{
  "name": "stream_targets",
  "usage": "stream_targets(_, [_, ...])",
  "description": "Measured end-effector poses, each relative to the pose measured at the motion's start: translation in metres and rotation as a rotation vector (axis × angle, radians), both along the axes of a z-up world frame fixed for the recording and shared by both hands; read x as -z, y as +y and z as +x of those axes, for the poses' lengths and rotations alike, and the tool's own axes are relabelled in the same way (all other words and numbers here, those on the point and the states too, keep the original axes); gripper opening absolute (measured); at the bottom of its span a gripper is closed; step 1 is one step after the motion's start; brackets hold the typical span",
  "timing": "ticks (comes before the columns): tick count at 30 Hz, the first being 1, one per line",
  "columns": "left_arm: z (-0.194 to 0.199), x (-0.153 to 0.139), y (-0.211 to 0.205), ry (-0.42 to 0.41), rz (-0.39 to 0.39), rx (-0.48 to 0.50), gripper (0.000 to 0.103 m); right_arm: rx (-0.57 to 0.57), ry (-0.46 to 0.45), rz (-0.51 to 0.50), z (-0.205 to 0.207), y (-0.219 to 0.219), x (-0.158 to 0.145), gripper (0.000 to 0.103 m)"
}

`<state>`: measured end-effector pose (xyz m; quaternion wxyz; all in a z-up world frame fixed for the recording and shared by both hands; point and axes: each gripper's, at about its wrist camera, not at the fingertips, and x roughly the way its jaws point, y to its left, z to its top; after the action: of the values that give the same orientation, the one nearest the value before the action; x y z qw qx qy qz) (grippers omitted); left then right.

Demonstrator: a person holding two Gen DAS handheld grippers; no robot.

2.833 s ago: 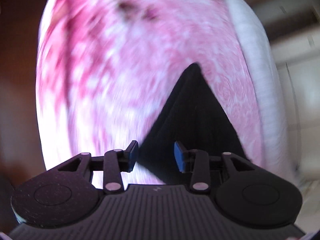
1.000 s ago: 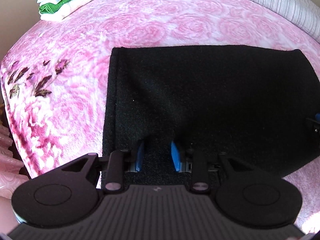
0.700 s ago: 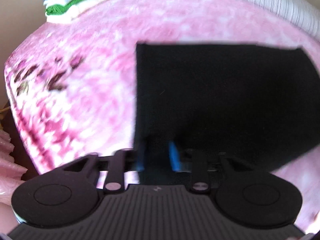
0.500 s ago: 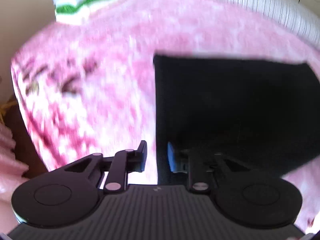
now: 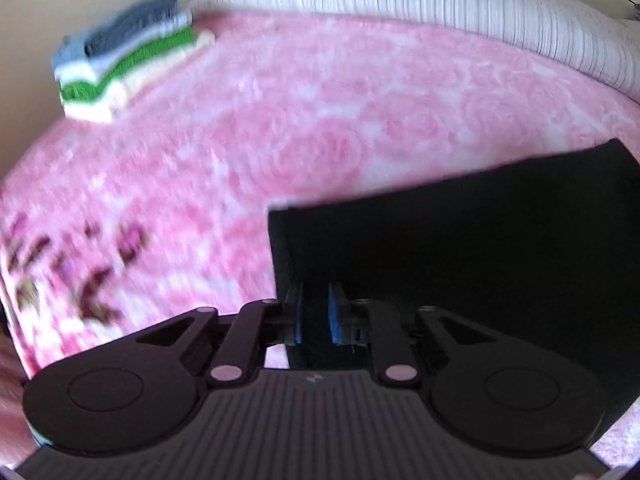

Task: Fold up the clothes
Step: 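Regrasp the folded skirt's edge with both grippers and straighten it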

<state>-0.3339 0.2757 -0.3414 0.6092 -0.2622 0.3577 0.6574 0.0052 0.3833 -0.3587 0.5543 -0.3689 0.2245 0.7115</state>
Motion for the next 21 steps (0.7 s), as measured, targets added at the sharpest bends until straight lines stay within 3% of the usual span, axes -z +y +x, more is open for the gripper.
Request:
stream_targets(4, [0.008, -0.001, 0.022, -0.006, 0.036, 0.036, 0.014, -0.099, 0.087, 0.034, -0.015, 0.007, -0.011, 0.047])
stream_targets(8, [0.008, 0.022, 0.04, 0.074, 0.002, 0.073, 0.014, -0.229, 0.02, 0.028, -0.042, 0.014, 0.009, 0.047])
stream_targets(10, [0.003, 0.029, 0.036, 0.097, 0.021, 0.102, 0.013, -0.25, -0.008, 0.049, -0.039, 0.017, 0.02, 0.047])
stream_targets(14, [-0.005, 0.019, 0.029, 0.061, 0.001, 0.035, 0.012, -0.167, 0.113, -0.014, -0.013, 0.029, 0.018, 0.043])
stream_targets(18, [-0.001, -0.001, 0.0, 0.015, -0.023, -0.006, 0.013, 0.004, 0.238, -0.066, 0.02, 0.012, -0.01, 0.043])
stream_targets(21, [0.007, -0.018, -0.034, -0.116, -0.039, -0.013, 0.012, 0.137, 0.389, -0.114, 0.061, -0.026, -0.029, 0.043])
